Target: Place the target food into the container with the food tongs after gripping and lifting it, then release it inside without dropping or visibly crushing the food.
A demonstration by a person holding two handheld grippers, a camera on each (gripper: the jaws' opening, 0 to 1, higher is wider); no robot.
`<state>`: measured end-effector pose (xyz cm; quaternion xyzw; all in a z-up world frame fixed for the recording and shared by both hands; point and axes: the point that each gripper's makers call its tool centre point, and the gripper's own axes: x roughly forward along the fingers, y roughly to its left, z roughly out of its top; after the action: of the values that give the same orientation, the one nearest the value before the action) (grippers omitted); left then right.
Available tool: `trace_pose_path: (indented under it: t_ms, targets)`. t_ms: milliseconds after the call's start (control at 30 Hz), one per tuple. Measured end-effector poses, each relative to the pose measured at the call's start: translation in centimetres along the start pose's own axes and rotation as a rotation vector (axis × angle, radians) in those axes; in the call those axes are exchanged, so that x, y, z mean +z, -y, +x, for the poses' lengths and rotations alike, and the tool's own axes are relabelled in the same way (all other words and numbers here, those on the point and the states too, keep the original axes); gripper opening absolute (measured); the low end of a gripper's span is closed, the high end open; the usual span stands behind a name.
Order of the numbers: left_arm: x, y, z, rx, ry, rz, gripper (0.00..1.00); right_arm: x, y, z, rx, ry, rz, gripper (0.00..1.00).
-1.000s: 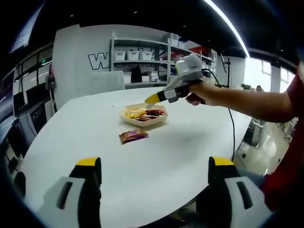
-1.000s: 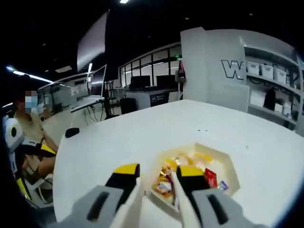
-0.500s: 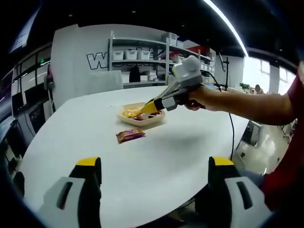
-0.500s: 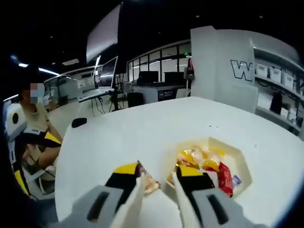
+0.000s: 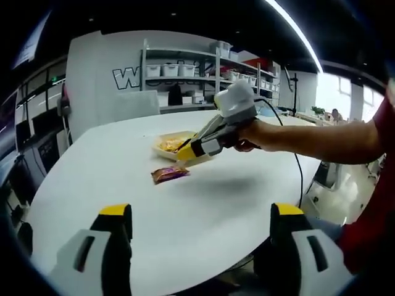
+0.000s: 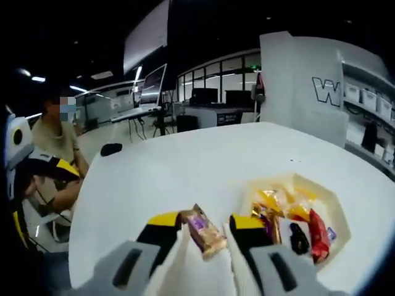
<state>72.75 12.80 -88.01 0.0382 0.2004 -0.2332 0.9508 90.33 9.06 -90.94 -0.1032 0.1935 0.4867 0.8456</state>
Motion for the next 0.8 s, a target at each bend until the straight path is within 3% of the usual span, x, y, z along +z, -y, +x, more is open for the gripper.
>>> trace_pose_path:
  t_ms: [367,800]
  targets:
    - [-0.1,-0.6,-0.3,0.012,-0.005,0.001,0.90,-1.7,-0.4,1.2,0.017,-0.060,-0.016,0.25]
    - [-0.3,0.2,0.1,-0.010,-0.015,0.013,0.90,-2.8,-1.9,-0.7,0.018,-0.086,0.022,0.25]
